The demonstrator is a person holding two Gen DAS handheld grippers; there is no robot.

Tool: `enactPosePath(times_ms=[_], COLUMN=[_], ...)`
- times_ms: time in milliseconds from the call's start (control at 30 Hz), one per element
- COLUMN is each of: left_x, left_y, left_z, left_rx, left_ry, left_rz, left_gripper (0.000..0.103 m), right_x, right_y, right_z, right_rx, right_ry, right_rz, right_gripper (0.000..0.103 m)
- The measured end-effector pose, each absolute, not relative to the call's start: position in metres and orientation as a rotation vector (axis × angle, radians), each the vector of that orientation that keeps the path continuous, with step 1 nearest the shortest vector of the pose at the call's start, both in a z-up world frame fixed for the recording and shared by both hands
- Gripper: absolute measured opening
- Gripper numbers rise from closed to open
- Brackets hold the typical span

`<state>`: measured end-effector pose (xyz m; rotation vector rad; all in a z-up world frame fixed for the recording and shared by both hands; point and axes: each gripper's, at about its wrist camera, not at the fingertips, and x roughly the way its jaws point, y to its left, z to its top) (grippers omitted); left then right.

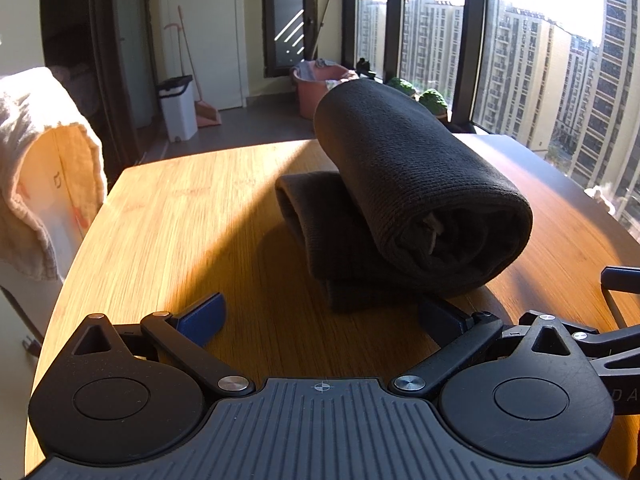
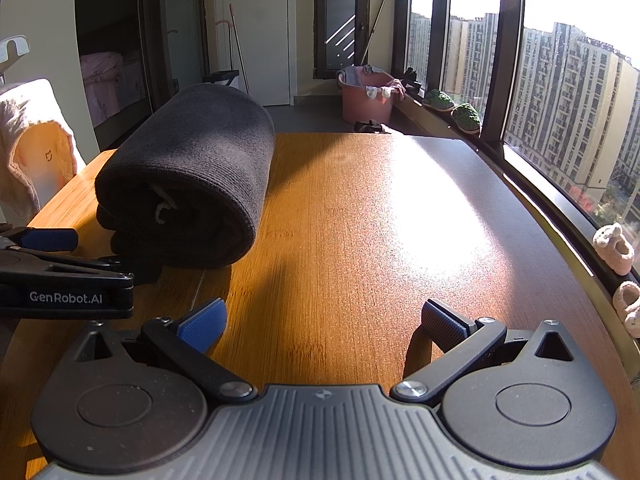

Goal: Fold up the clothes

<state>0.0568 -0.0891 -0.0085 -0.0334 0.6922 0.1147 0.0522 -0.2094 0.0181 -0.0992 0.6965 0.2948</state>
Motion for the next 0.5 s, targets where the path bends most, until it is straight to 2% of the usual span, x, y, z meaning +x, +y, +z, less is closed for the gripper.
enactPosePath(times_ms=[267,500], left_x=[0.064,0.027], left_y=[-0.086,-0.095], left_z=[-0.009,-0.004], left_rx=[-0.033,-0.08], left_ry=[0.69,0.74], left_rz=[0.073,0.208], left_gripper=[0.103,0.103], right_x=[0.052,0.052], right_y=[-0.21,-0.214], right_z=[0.018,0.019], right_rx=[-0.099,-0.088], right_ry=[0.696,0.695], right_rz=[0.295,0.312], right_gripper=[0.103,0.103])
